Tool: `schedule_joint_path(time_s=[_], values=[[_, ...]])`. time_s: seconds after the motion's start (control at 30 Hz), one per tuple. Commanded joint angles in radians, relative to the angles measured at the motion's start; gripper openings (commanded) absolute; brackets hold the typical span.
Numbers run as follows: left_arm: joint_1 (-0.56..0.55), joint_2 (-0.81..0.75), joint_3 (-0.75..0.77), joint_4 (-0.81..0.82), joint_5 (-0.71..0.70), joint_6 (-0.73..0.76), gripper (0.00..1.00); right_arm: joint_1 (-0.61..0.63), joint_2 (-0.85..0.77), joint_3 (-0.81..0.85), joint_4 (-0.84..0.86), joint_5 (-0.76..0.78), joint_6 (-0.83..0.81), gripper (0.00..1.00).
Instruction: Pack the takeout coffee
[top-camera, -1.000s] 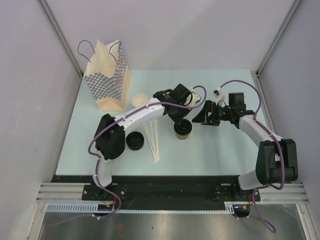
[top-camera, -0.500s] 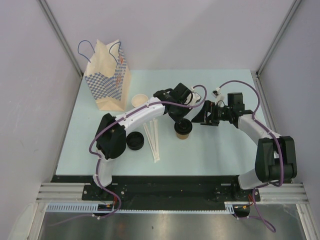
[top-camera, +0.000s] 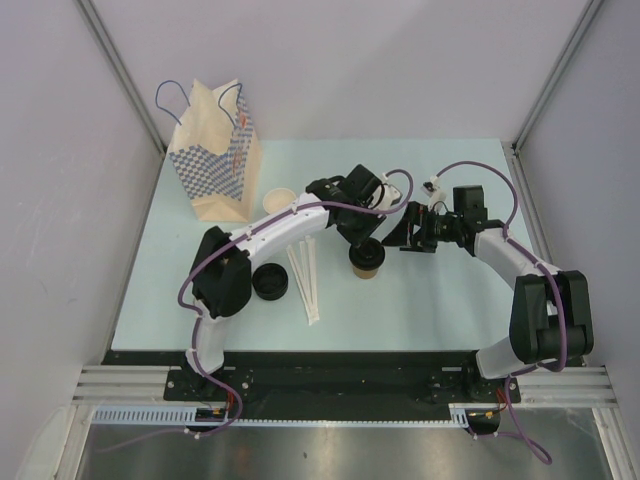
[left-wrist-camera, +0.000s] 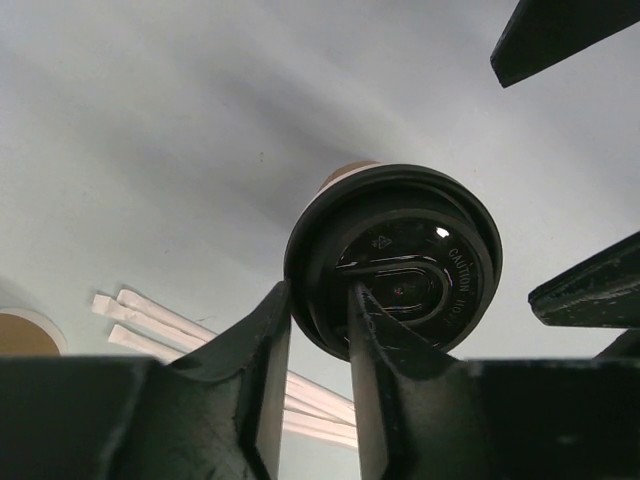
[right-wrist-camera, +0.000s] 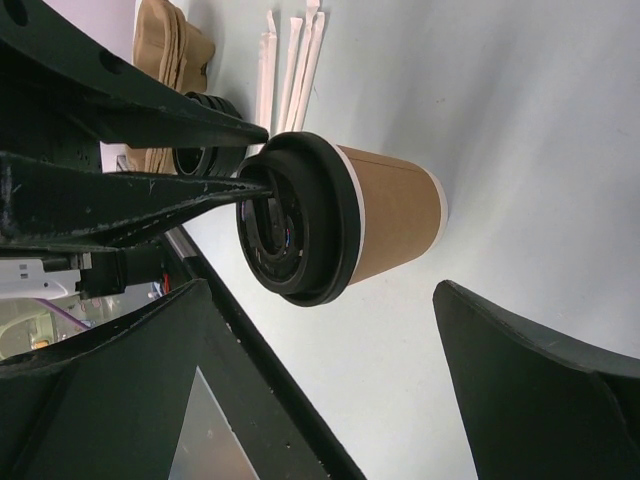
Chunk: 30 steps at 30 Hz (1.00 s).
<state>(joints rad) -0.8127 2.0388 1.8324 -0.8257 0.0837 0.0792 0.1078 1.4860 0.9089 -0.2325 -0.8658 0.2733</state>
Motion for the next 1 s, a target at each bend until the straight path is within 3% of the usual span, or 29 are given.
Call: schedule_joint_path(time_s=[0.0, 0.23, 0.37, 0.5, 0.53, 0.57, 0.67, 0.7, 0.8, 0.9, 0.97], values=[[0.007, -0.06, 0.051, 0.005, 0.028, 0.011, 0.41, 0.009, -0.001, 0.001, 0.038, -0.016, -0.002, 1.0], [0.017, -0.112, 0.045, 0.016, 0.021, -0.001, 0.58, -0.005, -0.026, -0.001, 0.033, -0.032, -0.005, 0.99], [0.055, -0.17, 0.024, 0.025, 0.016, -0.01, 0.61, -0.026, -0.078, 0.011, -0.004, -0.047, -0.04, 1.0], [0.144, -0.258, -0.022, 0.08, 0.202, -0.053, 0.62, -0.028, -0.113, 0.033, 0.036, -0.084, 0.019, 1.0], [0.164, -0.285, -0.083, 0.117, 0.361, -0.067, 0.61, -0.023, -0.122, 0.033, 0.051, -0.093, 0.068, 0.99], [0.196, -0.336, -0.125, 0.161, 0.431, -0.109, 0.59, -0.005, -0.125, 0.033, 0.08, -0.11, 0.087, 0.98], [0.225, -0.393, -0.284, 0.342, 0.669, -0.221, 0.47, 0.032, -0.115, 0.033, 0.11, -0.133, 0.176, 0.86], [0.225, -0.391, -0.332, 0.4, 0.701, -0.254, 0.32, 0.053, -0.107, 0.033, 0.114, -0.137, 0.199, 0.76], [0.227, -0.37, -0.421, 0.529, 0.829, -0.41, 0.18, 0.075, -0.066, 0.03, 0.151, -0.164, 0.283, 0.54], [0.225, -0.353, -0.467, 0.608, 0.866, -0.502, 0.12, 0.078, -0.035, 0.027, 0.202, -0.171, 0.326, 0.37], [0.227, -0.318, -0.47, 0.623, 0.881, -0.542, 0.1, 0.076, -0.003, 0.027, 0.22, -0.19, 0.343, 0.32]])
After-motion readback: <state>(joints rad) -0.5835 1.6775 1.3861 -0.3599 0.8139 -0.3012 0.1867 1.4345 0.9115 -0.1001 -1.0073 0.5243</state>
